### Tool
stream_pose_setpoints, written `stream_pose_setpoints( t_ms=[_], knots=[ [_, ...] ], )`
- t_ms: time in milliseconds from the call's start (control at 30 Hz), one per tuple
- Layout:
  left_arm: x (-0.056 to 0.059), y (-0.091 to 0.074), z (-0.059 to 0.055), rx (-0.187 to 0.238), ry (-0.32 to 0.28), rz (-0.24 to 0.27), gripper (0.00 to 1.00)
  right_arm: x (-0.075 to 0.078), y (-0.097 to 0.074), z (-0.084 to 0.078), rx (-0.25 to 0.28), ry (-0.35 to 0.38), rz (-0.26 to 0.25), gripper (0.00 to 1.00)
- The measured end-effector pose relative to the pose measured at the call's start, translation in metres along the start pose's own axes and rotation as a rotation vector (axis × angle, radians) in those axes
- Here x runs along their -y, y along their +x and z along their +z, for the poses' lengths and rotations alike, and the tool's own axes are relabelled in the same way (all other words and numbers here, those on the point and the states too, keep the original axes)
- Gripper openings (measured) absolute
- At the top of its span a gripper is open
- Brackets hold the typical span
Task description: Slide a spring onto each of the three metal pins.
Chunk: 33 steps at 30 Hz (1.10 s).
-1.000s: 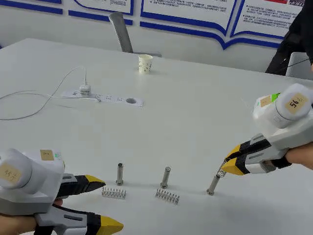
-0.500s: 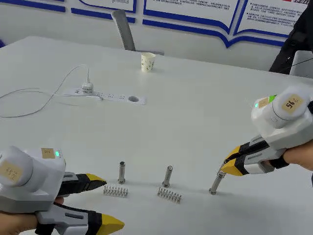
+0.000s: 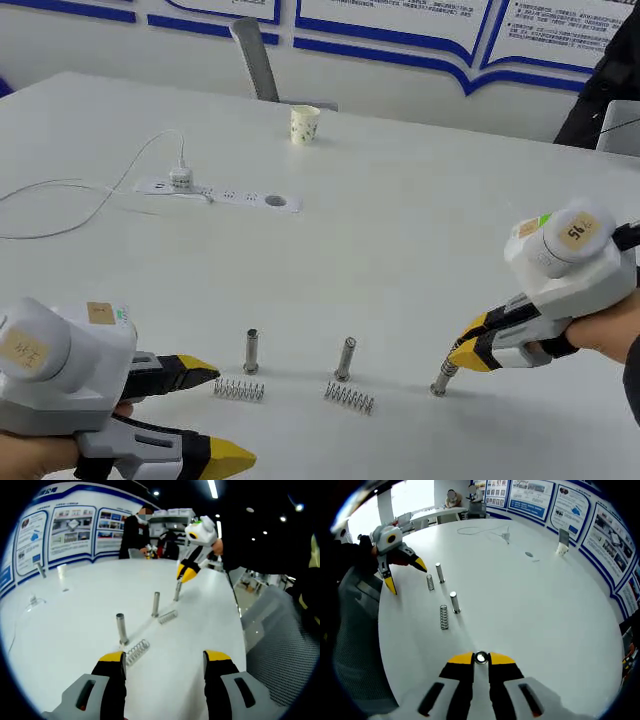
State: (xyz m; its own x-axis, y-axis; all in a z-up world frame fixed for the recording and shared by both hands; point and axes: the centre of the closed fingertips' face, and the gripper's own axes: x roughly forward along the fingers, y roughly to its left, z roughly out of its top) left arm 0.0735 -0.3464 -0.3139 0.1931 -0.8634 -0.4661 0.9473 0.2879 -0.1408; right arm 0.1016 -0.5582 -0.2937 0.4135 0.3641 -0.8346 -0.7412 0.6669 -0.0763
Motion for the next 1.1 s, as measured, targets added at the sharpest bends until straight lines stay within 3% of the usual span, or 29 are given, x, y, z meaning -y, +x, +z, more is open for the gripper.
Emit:
stream_pose_setpoints(
  t_ms=[600,1100],
  knots=[
    [-0.001,0.000,-0.001,-0.005,-0.006,0.004,0.63,-0.001,0.020,-0.014,-0.030,0.023,0.002,0.12],
    [-0.003,0.000,-0.003,-0.008,-0.004,0.005,0.63,0.000,0.022,-0.015,-0.024,0.026,-0.005,0.13]
  ],
)
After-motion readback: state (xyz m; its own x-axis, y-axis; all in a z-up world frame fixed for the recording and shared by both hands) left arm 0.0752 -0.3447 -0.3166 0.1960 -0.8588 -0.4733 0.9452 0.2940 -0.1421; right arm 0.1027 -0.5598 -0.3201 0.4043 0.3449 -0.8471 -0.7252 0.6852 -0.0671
